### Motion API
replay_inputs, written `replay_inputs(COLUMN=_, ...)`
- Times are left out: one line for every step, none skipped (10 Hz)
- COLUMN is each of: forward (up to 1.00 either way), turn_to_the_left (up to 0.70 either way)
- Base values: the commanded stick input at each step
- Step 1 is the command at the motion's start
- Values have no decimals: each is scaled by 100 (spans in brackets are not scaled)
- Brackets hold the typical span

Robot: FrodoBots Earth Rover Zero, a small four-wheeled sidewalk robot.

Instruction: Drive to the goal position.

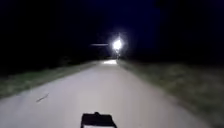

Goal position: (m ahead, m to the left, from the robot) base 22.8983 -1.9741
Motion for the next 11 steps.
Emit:
replay_inputs(forward=100, turn_to_the_left=26)
replay_inputs(forward=100, turn_to_the_left=16)
replay_inputs(forward=100, turn_to_the_left=3)
replay_inputs(forward=100, turn_to_the_left=2)
replay_inputs(forward=100, turn_to_the_left=1)
replay_inputs(forward=100, turn_to_the_left=0)
replay_inputs(forward=100, turn_to_the_left=0)
replay_inputs(forward=100, turn_to_the_left=0)
replay_inputs(forward=100, turn_to_the_left=0)
replay_inputs(forward=100, turn_to_the_left=0)
replay_inputs(forward=100, turn_to_the_left=0)
